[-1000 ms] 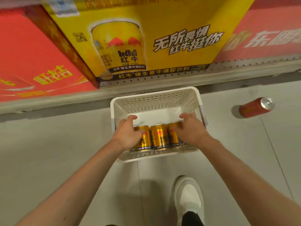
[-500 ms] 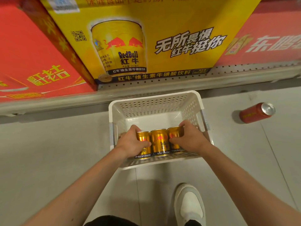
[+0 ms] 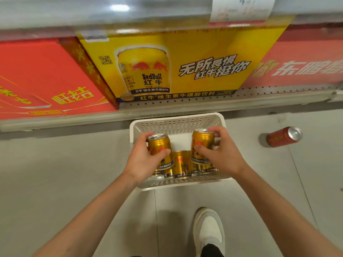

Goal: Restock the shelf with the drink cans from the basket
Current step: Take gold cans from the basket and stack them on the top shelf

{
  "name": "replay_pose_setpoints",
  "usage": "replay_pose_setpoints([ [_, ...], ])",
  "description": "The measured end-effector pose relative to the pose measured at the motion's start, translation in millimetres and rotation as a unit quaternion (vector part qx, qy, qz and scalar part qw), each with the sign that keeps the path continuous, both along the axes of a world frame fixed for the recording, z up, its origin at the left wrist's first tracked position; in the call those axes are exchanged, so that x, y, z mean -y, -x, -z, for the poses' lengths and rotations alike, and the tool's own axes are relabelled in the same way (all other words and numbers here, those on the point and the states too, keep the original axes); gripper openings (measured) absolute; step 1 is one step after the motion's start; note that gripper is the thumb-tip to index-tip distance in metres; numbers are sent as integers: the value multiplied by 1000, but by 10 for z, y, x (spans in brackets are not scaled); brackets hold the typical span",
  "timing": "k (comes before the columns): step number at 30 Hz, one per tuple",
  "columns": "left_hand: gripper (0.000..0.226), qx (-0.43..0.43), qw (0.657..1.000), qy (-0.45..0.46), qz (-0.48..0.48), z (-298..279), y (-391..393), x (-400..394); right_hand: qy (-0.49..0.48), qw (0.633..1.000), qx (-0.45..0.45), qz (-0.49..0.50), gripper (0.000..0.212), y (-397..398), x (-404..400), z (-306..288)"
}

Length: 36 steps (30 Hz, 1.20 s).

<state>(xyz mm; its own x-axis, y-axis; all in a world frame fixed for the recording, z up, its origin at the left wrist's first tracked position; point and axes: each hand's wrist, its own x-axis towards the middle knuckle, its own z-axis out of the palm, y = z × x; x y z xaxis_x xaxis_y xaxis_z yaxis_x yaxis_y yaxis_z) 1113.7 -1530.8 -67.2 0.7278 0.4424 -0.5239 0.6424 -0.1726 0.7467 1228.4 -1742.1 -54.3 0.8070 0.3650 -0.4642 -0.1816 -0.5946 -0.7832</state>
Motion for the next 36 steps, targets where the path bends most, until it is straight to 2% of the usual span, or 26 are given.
replay_pose_setpoints([
  [6, 69, 54, 998, -27, -27, -1253, 23, -34, -36, 999, 28, 14, 60, 74, -51, -1197],
  [16, 74, 139, 987, -49, -63, -4186, 338, -175, -93, 993, 60, 27, 60, 341, -264, -4020],
  [27, 64, 255, 958, -104, -74, -7215, 1051, -414, -124, 982, 141, 30, 58, 991, -333, -6970],
  [32, 60, 304, 941, -107, -101, -8293, 1307, -496, -144, 972, 183, 30, 58, 1216, -403, -8045],
  [36, 60, 346, 923, -128, -107, -8903, 1398, -587, -176, 960, 217, 33, 57, 1201, -490, -8671],
])
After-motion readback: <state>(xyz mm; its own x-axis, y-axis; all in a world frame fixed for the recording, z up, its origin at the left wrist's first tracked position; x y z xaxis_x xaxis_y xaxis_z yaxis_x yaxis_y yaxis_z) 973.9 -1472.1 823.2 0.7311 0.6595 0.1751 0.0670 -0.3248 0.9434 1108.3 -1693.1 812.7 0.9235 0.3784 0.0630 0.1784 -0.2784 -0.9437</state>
